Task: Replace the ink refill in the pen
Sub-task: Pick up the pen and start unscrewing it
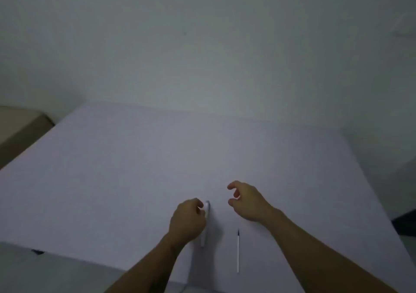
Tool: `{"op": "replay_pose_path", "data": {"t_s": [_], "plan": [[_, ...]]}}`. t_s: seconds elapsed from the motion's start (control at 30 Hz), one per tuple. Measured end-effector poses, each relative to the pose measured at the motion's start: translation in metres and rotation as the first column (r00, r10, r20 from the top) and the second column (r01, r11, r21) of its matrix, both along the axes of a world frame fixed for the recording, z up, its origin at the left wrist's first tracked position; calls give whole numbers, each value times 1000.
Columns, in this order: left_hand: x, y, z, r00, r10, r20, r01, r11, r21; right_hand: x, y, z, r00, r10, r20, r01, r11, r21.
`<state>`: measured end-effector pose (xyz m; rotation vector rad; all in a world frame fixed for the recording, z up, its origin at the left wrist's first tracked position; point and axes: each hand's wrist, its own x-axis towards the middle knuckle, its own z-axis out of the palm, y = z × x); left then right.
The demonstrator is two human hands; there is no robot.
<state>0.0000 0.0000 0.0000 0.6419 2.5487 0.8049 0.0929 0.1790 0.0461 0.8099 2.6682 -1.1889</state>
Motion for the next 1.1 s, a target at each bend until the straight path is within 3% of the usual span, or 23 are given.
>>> {"op": "replay_pose_path", "data": {"t_s": [0.2, 0.4, 0.63, 0.7, 0.83, 1.1], "plan": [[20, 4, -28, 991, 108, 76, -102, 992, -75, 16, -6, -26, 989, 93, 118, -93, 996, -11], [32, 9, -38, 987, 162, 23, -159, 984, -83, 26, -5, -34, 983, 130, 133, -125, 991, -49], [34, 8, -34, 967, 250, 57, -251, 968, 13, 25, -7, -35, 994, -6, 110, 28, 978, -205], [38, 7, -30, 966, 251, 53, -255, 964, 79, 18, -11, -35, 985, -130, 118, 162, 929, -333], [42, 9, -20, 976, 217, 30, -218, 956, 198, 4, -23, -27, 943, -296, 152, 323, 703, -633], [24, 0, 2, 995, 97, 8, -96, 967, 236, -16, -46, -18, 849, -517, 105, 443, 590, -674]]}}
